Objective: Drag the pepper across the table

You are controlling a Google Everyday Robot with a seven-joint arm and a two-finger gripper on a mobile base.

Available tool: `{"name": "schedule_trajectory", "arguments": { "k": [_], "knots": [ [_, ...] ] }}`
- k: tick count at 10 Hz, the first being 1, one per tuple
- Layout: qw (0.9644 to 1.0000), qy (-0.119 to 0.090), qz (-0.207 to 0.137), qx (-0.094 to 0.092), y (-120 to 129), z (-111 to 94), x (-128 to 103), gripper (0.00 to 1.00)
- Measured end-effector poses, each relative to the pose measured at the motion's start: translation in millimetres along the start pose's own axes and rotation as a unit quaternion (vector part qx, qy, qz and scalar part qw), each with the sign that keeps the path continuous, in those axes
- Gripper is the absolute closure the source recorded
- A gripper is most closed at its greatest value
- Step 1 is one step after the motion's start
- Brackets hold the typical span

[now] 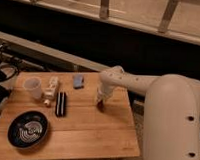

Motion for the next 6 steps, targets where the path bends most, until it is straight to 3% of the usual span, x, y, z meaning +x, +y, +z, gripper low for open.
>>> {"name": "schedule_trajectory", "arguments": {
  "k": [6],
  "knots": [
    [1.0,-0.006,0.006,0.0,-11.4,-2.8,5.2,0.82]
  ]
}}
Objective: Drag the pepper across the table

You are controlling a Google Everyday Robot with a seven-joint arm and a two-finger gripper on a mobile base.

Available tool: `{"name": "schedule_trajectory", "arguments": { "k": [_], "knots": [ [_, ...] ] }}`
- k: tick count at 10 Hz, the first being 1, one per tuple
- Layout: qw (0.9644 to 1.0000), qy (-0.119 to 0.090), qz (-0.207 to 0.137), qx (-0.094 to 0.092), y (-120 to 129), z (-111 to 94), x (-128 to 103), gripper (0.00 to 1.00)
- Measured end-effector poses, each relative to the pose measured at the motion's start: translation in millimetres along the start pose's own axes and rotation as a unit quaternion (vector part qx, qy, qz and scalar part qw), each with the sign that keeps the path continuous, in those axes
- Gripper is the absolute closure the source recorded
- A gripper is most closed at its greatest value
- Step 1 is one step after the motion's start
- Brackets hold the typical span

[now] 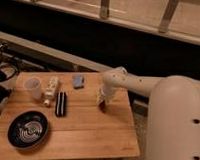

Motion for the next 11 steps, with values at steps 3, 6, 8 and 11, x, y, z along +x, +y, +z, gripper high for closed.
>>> {"name": "schedule_trajectory", "arguments": {
  "k": [3,6,8,11],
  "knots": [
    [1.0,-0.003,0.006,-0.001,-6.8,-2.0,1.0,0.82],
    [0.9999,-0.006,0.009,-0.002,-13.8,-3.0,3.5,0.82],
    [0.9999,-0.007,0.013,-0.004,-19.8,-4.5,4.7,0.82],
    [0.9997,-0.01,0.022,-0.008,-33.7,-7.3,5.4,0.82]
  ]
}}
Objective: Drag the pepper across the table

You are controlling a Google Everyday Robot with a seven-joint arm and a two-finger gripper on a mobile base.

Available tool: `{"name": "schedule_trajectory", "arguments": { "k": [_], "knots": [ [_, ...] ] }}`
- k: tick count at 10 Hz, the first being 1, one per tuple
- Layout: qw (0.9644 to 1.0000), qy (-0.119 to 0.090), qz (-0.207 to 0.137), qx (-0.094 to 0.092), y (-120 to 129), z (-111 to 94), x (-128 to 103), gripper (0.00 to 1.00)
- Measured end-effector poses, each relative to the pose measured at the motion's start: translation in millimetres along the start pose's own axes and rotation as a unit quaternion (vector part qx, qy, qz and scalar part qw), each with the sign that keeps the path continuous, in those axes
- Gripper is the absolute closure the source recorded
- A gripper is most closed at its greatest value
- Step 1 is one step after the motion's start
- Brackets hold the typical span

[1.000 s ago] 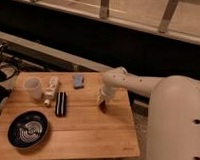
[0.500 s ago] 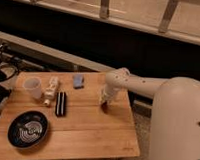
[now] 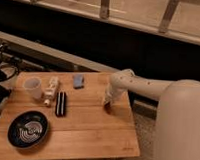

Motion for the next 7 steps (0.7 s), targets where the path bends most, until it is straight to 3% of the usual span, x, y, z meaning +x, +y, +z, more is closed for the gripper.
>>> {"name": "schedule_trajectory", "arguments": {
  "k": [7],
  "knots": [
    [0.9999,-0.005,0.013,-0.006,-22.9,-4.7,0.8,0.82]
  ]
}}
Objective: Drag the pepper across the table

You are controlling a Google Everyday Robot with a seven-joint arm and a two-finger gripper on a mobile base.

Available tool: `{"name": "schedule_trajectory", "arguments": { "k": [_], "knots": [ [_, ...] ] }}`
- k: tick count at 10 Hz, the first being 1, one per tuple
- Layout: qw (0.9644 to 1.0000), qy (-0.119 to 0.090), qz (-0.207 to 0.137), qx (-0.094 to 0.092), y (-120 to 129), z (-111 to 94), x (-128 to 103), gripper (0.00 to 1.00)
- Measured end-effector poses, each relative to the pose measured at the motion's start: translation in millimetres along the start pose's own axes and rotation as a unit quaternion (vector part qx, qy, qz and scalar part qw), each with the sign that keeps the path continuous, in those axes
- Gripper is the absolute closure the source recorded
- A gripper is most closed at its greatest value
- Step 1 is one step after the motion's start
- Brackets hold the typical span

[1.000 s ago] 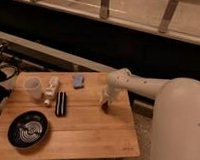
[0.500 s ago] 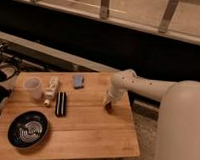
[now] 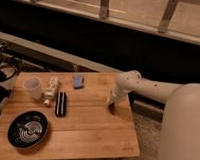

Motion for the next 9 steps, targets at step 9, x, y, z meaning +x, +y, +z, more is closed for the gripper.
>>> {"name": "schedule_trajectory", "arguments": {
  "k": [9],
  "knots": [
    [0.9999,-0.005,0.011,-0.006,-20.4,-5.3,0.7,0.82]
  ]
}}
